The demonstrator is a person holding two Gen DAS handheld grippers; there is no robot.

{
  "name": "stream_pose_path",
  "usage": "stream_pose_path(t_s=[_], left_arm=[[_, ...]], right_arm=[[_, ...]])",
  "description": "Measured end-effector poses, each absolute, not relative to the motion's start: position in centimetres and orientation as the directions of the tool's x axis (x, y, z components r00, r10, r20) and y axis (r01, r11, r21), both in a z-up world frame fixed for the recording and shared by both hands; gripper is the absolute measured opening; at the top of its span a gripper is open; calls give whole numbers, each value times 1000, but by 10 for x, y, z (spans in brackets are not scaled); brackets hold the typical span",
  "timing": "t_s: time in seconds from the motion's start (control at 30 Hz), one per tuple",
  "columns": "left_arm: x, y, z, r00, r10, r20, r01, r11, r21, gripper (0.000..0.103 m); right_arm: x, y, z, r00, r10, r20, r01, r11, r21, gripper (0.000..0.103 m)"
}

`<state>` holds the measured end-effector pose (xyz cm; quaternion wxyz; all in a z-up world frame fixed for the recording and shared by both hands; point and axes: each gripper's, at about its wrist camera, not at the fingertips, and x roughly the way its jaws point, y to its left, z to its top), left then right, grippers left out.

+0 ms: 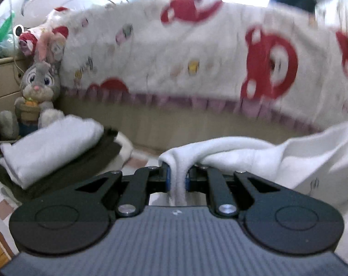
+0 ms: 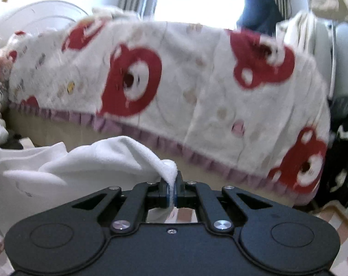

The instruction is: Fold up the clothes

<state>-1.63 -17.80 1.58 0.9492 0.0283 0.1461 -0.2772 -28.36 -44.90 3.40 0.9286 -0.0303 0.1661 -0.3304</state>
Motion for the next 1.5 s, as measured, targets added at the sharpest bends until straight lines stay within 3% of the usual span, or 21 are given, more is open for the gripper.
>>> stream_pose_path(t_s=[0.13, 0.33, 0.57, 0.73, 0.9, 0.93, 0.97, 1.0, 1.03, 1.07, 1.1, 1.2, 1.33, 1.5], left_arm=[[-28, -162, 73, 825, -534, -185, 532, 844, -65, 10], [-50, -137, 157, 862, -506, -10, 506, 862, -20, 10], [-87, -119, 179, 857, -514, 27, 512, 857, 61, 10], [-45, -178, 148, 828, -554, -84, 560, 823, 97, 10], [37, -291, 122, 824, -543, -164, 566, 802, 190, 11], [53, -315, 116, 826, -536, -177, 564, 795, 224, 15], [64, -341, 106, 831, -514, -213, 556, 777, 295, 25], [74, -368, 93, 838, -483, -253, 545, 748, 377, 38], [80, -384, 78, 849, -448, -281, 529, 732, 429, 63], [85, -397, 62, 860, -411, -304, 510, 720, 470, 71], [88, -401, 46, 853, -390, -346, 517, 714, 471, 71], [90, -366, 6, 706, -461, -537, 647, 729, 224, 71], [81, -291, -55, 505, -495, -707, 649, 758, -66, 69], [34, -211, -102, 422, -448, -788, 646, 759, -85, 69]], right_arm=[[-301, -438, 80, 765, -601, -230, 570, 799, -191, 3], [-336, -427, 157, 865, -433, -253, 453, 891, 24, 4], [-380, -424, 176, 902, -328, -280, 373, 919, 127, 4], [-375, -445, 155, 869, -351, -348, 407, 908, 102, 4], [-303, -522, 119, 780, -454, -430, 504, 864, 3, 3], [-285, -543, 111, 763, -466, -447, 519, 855, -5, 4], [-267, -563, 102, 747, -474, -467, 532, 847, -9, 5], [-249, -584, 93, 729, -481, -486, 544, 839, -14, 10], [-231, -604, 84, 711, -489, -505, 557, 830, -19, 34], [-216, -620, 72, 665, -503, -551, 584, 811, -36, 49], [-202, -630, 55, 589, -536, -605, 627, 775, -76, 59], [-201, -616, 5, 523, -554, -648, 660, 744, -103, 58], [-233, -560, -64, 598, -386, -703, 574, 818, 39, 59], [-267, -505, -126, 609, -141, -780, 498, 834, 238, 58]])
